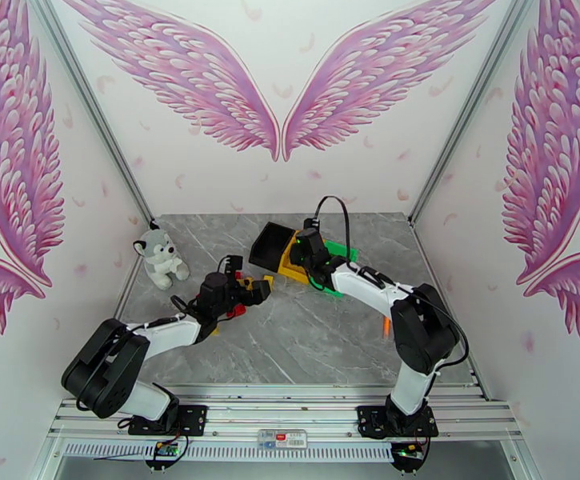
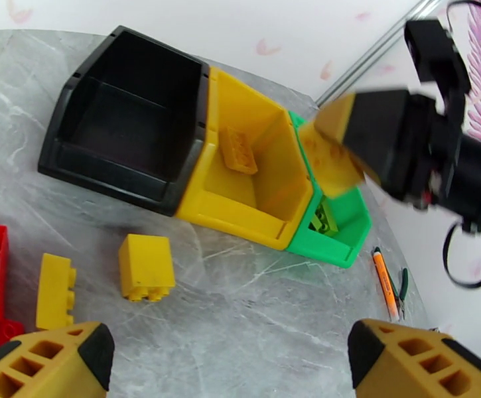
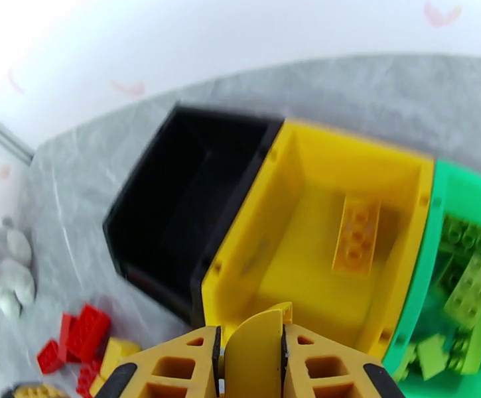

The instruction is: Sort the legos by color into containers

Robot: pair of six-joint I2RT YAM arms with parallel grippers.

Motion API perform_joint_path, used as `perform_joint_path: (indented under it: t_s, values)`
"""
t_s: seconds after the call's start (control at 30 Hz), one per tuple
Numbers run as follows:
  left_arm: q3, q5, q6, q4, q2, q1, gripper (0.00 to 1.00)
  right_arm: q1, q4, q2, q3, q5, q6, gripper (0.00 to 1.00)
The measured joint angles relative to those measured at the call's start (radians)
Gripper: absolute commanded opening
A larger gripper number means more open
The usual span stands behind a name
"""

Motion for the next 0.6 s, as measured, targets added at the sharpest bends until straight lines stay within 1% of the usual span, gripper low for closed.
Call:
perform_joint_path:
  t_s: [0.07, 0.2, 0.23, 0.33, 0.43, 0.6]
  values:
    - [0.0, -0.014, 0.004, -0.001, -0.006, 0.0, 0.99, -0.009, -0.023, 0.037, 0.06, 0.022, -0.016, 0.38]
    - [-0.016, -0.054, 0.008, -0.003, -0.073, 0.0, 0.99, -0.021, -0.076, 0.117, 0.153, 0.06, -0.039, 0.61]
    - [-0.024, -0.071, 0.011, -0.005, -0.101, 0.0, 0.99, -0.023, -0.087, 0.132, 0.161, 0.068, -0.047, 0.65]
    - [-0.046, -0.114, 0.018, -0.007, -0.174, 0.004, 0.99, -0.023, -0.119, 0.15, 0.16, 0.08, -0.068, 0.68]
    - [-0.075, -0.153, 0.023, -0.019, -0.238, 0.013, 0.99, -0.013, -0.113, 0.145, 0.14, 0.096, -0.079, 0.72]
    - [-0.12, -0.205, 0.022, -0.052, -0.314, 0.052, 0.99, 0.051, -0.076, 0.087, 0.024, 0.108, -0.095, 0.77]
